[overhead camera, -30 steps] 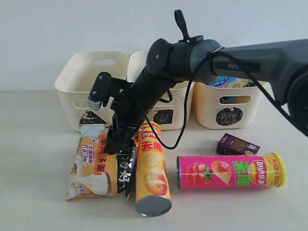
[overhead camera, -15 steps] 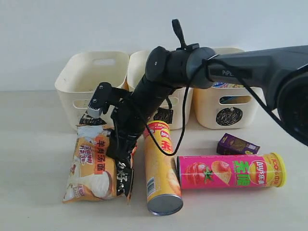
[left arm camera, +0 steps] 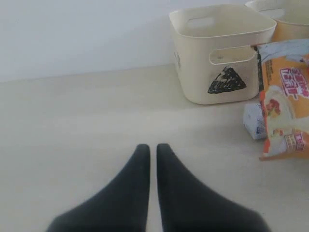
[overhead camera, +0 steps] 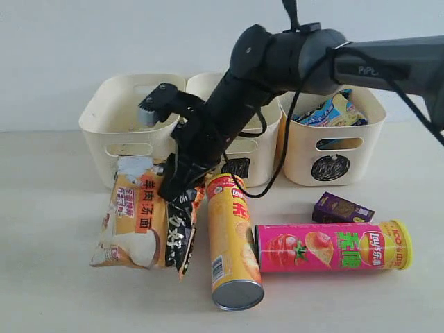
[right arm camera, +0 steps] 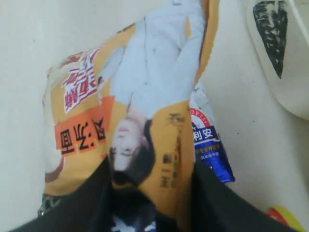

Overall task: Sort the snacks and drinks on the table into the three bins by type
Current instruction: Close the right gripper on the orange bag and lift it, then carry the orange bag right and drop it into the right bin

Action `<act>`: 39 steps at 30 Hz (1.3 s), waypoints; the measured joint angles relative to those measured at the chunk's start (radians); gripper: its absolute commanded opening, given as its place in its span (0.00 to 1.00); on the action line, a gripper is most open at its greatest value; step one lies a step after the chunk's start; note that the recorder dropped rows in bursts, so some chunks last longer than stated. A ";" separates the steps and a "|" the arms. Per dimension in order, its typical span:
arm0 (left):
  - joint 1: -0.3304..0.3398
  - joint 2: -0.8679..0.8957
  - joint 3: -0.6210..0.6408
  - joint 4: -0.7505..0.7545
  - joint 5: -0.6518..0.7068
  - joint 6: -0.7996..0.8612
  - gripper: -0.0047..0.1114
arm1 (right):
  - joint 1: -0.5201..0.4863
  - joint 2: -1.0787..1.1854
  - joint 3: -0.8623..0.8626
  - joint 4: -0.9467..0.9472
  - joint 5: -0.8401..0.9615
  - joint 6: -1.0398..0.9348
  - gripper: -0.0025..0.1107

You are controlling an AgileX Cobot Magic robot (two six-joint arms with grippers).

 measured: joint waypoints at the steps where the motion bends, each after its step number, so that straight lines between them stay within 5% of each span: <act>1: 0.000 0.000 0.000 0.000 0.000 0.000 0.08 | -0.018 0.000 0.000 0.032 0.016 0.005 0.02; 21: 0.000 0.000 0.000 0.000 0.000 0.000 0.08 | -0.175 -0.091 0.000 0.254 0.115 0.180 0.02; 39: 0.000 0.000 0.000 0.000 0.000 0.000 0.08 | -0.562 -0.178 0.000 0.326 0.108 0.236 0.02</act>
